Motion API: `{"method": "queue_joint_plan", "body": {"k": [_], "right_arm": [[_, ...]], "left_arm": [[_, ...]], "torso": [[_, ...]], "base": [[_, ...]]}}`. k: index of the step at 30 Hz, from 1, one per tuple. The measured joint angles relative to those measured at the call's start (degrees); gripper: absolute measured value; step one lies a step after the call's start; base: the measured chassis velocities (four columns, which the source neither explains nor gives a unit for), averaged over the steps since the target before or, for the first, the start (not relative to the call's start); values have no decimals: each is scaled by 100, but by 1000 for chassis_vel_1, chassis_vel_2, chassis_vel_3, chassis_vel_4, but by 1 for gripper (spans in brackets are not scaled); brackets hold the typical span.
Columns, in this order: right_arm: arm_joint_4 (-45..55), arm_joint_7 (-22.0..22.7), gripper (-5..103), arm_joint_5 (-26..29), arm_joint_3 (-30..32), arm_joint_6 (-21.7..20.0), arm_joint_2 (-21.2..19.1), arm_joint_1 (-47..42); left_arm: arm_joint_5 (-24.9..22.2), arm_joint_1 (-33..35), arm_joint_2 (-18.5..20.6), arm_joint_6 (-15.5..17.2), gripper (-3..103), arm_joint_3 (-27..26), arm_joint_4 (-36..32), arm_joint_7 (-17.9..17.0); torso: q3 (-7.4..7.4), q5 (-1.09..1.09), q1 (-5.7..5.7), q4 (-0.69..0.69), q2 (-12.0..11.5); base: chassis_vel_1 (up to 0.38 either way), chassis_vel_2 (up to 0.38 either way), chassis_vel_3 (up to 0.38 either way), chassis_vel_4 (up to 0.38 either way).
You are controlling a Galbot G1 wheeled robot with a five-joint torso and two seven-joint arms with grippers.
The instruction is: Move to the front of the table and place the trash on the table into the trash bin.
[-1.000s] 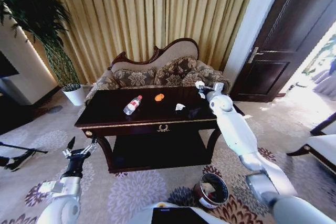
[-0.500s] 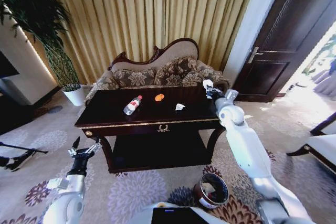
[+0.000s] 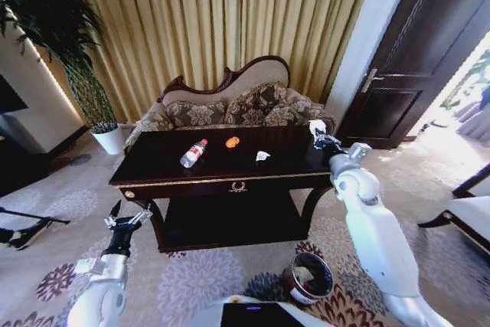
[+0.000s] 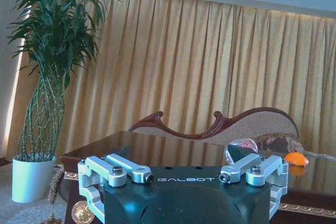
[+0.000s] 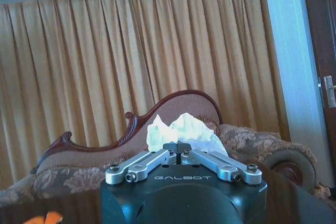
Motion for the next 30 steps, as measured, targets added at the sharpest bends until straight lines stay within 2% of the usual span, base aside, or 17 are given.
{"method": "queue_joint_plan", "body": {"k": [25, 29, 30], "right_arm": [[225, -196, 0, -213, -43, 136, 127, -612], [-5, -535, 0, -301, -80, 388, 41, -612], [-131, -747, 0, -326, -105, 512, -31, -596]], "left_arm": [[38, -10, -7, 25, 100, 48, -14, -20], [46, 3, -2, 25, 100, 62, -18, -16], [46, 16, 6, 25, 100, 65, -27, -14]], "torso": [[0, 0, 0, 1, 0], [0, 0, 0, 0, 0], [0, 2, 0, 0, 0]], "base": [[87, -94, -97, 90], [96, -98, -82, 116], [96, -118, -90, 109]]}}
